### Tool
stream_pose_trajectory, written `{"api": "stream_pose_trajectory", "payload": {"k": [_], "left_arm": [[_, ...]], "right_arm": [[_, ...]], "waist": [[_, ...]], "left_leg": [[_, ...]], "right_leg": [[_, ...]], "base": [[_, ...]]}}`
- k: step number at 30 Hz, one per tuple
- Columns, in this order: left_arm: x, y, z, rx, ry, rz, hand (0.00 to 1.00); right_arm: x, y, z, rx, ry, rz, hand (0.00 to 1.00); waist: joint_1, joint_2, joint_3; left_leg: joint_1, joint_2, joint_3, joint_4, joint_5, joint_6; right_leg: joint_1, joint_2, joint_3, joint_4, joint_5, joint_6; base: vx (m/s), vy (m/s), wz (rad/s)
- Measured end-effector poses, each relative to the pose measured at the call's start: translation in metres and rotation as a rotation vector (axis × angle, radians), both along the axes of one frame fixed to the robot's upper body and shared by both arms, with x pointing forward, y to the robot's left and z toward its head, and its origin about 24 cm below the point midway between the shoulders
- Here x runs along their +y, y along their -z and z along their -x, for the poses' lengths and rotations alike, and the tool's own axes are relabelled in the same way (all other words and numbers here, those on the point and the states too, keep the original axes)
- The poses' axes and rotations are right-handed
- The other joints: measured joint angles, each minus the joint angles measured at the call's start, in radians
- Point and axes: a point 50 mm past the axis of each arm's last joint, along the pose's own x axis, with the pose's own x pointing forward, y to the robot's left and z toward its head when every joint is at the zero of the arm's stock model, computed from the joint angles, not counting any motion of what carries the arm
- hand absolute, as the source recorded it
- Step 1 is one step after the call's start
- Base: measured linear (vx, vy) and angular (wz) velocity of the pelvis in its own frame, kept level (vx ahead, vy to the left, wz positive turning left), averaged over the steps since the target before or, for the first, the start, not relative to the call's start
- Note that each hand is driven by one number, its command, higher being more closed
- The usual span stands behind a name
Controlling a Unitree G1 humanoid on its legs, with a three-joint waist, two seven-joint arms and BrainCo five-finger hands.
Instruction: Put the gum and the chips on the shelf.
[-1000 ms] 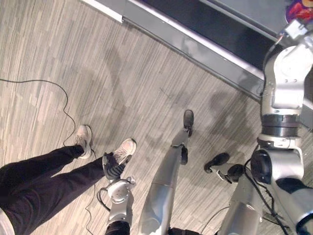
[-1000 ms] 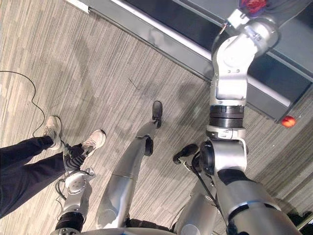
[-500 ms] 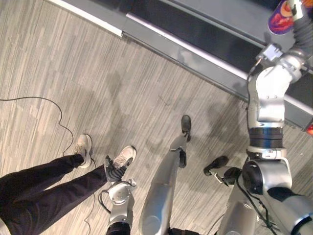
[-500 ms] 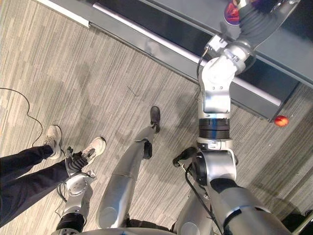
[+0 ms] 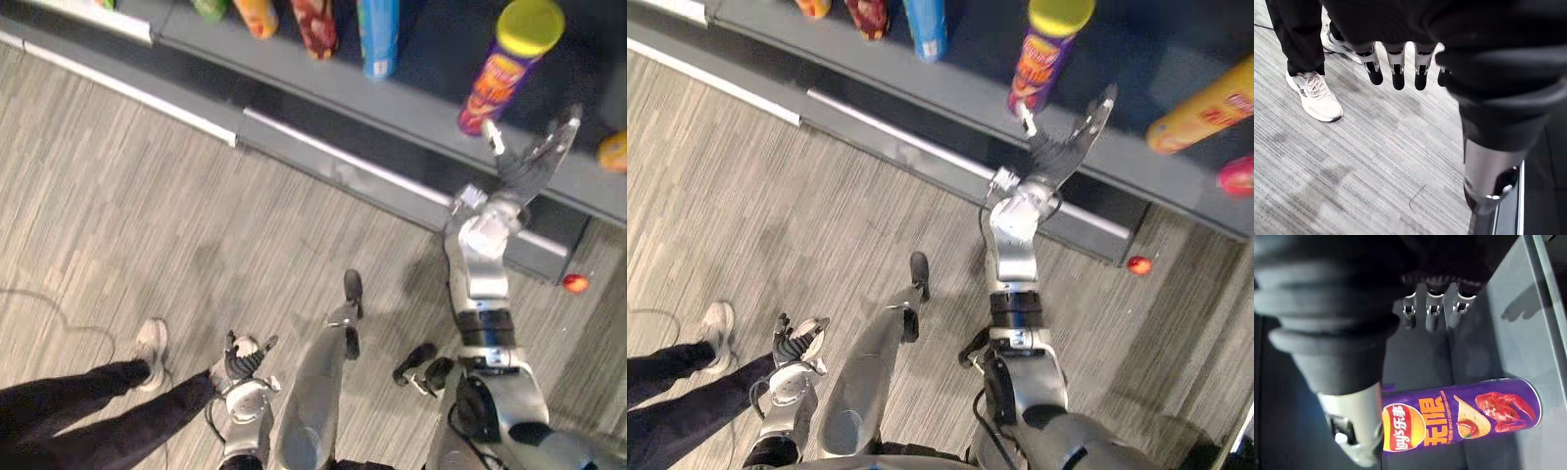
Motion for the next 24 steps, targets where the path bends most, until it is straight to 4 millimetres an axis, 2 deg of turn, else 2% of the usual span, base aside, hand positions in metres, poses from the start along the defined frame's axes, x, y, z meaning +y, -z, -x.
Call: {"api": "stream_pose_trajectory", "payload": {"k": [4, 6, 9, 12, 13, 14, 16, 18, 19, 21, 22, 24], "left_arm": [[-0.004, 0.010, 0.008, 0.062, 0.014, 0.015, 0.00], [-0.002, 0.015, 0.013, 0.097, 0.008, 0.019, 0.00], [-0.001, 0.022, 0.019, 0.145, 0.014, 0.027, 0.00], [0.003, 0.037, 0.035, 0.246, 0.057, 0.036, 0.00], [0.004, 0.042, 0.041, 0.278, 0.071, 0.045, 0.00], [0.007, 0.044, 0.044, 0.299, 0.084, 0.049, 0.00], [0.012, 0.048, 0.050, 0.334, 0.106, 0.051, 0.00], [0.012, 0.053, 0.057, 0.381, 0.161, 0.067, 0.00], [0.012, 0.054, 0.060, 0.393, 0.176, 0.068, 0.00], [0.011, 0.060, 0.070, 0.442, 0.215, 0.081, 0.00], [0.011, 0.061, 0.072, 0.451, 0.215, 0.089, 0.00], [0.012, 0.064, 0.080, 0.471, 0.202, 0.119, 0.00]], "right_arm": [[0.016, 0.036, 0.015, 0.078, -0.046, -0.040, 0.00], [0.034, 0.057, 0.026, 0.129, -0.128, -0.013, 0.00], [0.049, 0.067, 0.031, 0.155, -0.235, 0.083, 0.00], [0.051, 0.095, 0.043, 0.241, -0.342, 0.184, 0.00], [0.052, 0.112, 0.051, 0.299, -0.393, 0.222, 0.00], [0.052, 0.131, 0.058, 0.365, -0.449, 0.269, 0.00], [0.050, 0.154, 0.069, 0.457, -0.521, 0.311, 0.00], [0.042, 0.189, 0.093, 0.594, -0.657, 0.354, 0.00], [0.039, 0.197, 0.098, 0.624, -0.683, 0.360, 0.00], [0.031, 0.226, 0.122, 0.758, -0.743, 0.339, 0.00], [0.025, 0.234, 0.129, 0.799, -0.743, 0.329, 0.00], [0.008, 0.266, 0.159, 0.968, -0.735, 0.254, 0.00]], "waist": [[-0.004, -0.015, -0.007], [-0.015, -0.028, -0.027], [-0.030, -0.040, -0.044], [-0.057, -0.061, -0.130], [-0.057, -0.078, -0.156], [-0.069, -0.090, -0.165], [-0.082, -0.102, -0.187], [-0.087, -0.113, -0.213], [-0.089, -0.113, -0.223], [-0.113, -0.112, -0.256], [-0.113, -0.114, -0.264], [-0.121, -0.116, -0.289]], "left_leg": [[0.088, 0.018, 0.007, 0.001, -0.034, -0.012], [0.142, 0.030, 0.018, -0.013, -0.043, -0.018], [0.208, 0.044, 0.033, -0.053, -0.043, -0.019], [0.262, 0.046, 0.055, -0.137, -0.018, -0.021], [0.291, 0.044, 0.061, -0.169, -0.010, -0.019], [0.326, 0.042, 0.071, -0.190, -0.010, -0.019], [0.356, 0.039, 0.084, -0.210, -0.010, -0.019], [0.421, 0.038, 0.089, -0.240, -0.010, -0.019], [0.437, 0.036, 0.092, -0.253, -0.010, -0.020], [0.491, 0.028, 0.104, -0.296, -0.005, -0.026], [0.508, 0.026, 0.111, -0.309, -0.002, -0.031], [0.547, 0.019, 0.115, -0.335, 0.003, -0.039]], "right_leg": [[0.100, 0.032, 0.005, -0.061, 0.013, 0.009], [0.158, 0.057, 0.010, -0.113, 0.029, 0.014], [0.216, 0.097, 0.026, -0.194, 0.063, 0.021], [0.256, 0.140, 0.049, -0.312, 0.116, 0.029], [0.273, 0.153, 0.068, -0.352, 0.135, 0.034], [0.303, 0.161, 0.080, -0.388, 0.150, 0.039], [0.330, 0.170, 0.097, -0.427, 0.167, 0.044], [0.379, 0.182, 0.144, -0.480, 0.198, 0.051], [0.391, 0.184, 0.152, -0.489, 0.202, 0.053], [0.420, 0.184, 0.168, -0.508, 0.208, 0.058], [0.427, 0.184, 0.175, -0.512, 0.210, 0.058], [0.451, 0.184, 0.188, -0.531, 0.213, 0.060]], "base": [[0.07, -0.093, -0.18], [0.07, -0.066, -0.20], [0.05, -0.026, -0.31], [0.10, 0.016, -0.31], [0.22, 0.029, -0.45], [0.16, 0.016, -0.42], [0.11, 0.008, -0.30], [0.13, -0.004, -0.54], [0.09, 0.001, -0.49], [0.03, 0.028, -0.25], [0.01, 0.045, -0.25], [0.00, 0.044, -0.17]]}}
